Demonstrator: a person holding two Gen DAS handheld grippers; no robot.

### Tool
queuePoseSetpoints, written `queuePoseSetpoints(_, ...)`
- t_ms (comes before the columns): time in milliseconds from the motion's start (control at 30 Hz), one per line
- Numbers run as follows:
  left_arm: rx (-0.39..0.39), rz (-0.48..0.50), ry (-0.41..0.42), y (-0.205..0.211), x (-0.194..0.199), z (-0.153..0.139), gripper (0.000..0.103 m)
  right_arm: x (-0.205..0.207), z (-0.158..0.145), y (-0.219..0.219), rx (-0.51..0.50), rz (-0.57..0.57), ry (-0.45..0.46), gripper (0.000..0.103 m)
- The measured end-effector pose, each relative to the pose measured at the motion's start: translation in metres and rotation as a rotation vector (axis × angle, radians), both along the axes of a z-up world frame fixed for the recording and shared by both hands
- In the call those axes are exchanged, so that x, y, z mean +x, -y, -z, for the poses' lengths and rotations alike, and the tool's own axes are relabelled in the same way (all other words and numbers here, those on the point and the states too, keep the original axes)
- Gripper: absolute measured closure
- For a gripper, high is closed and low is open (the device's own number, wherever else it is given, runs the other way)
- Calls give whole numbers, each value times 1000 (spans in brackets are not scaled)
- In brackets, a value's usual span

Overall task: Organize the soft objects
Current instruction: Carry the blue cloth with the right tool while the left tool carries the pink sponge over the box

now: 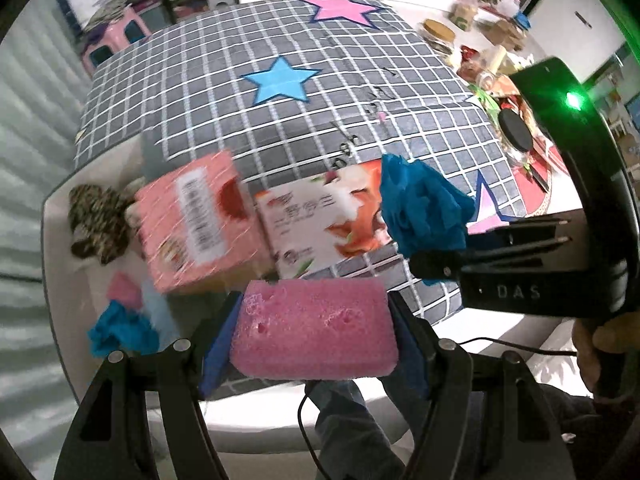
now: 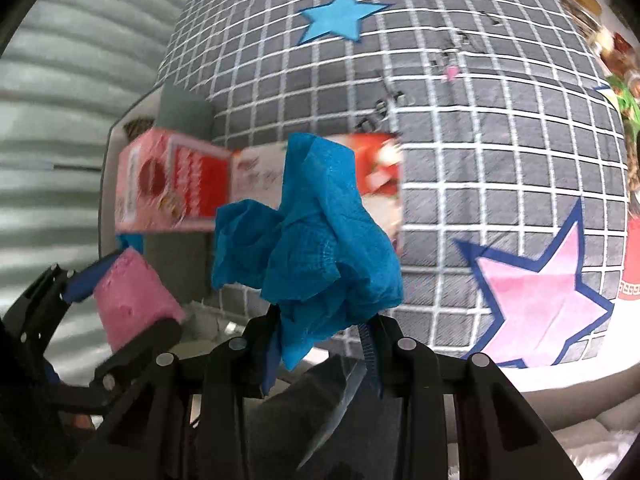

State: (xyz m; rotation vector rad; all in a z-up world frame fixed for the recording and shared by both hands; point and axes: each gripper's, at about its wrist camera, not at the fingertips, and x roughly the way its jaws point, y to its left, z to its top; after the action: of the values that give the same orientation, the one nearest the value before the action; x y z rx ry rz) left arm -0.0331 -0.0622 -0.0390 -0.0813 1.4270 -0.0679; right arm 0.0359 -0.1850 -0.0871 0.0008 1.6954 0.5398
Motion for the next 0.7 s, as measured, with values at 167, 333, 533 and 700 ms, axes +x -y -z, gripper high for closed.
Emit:
queuePoseSetpoints(167,-2,-69,18,-23,-20,-5,30,-19,-5,-24,3,-67,7,67)
queuePoseSetpoints(333,3,-136,35,-46,-35,-8,30,-35,-11,-53,5,-142,22,67)
queuePoseSetpoints(533,16,-233,65,-75,-52,-16,30,-52,-19,-93,17,-259,41,67)
queuePoseSetpoints(700,37,-336,76,-107,-67,-20,30,-60,-28,-125,23,-340,71,67)
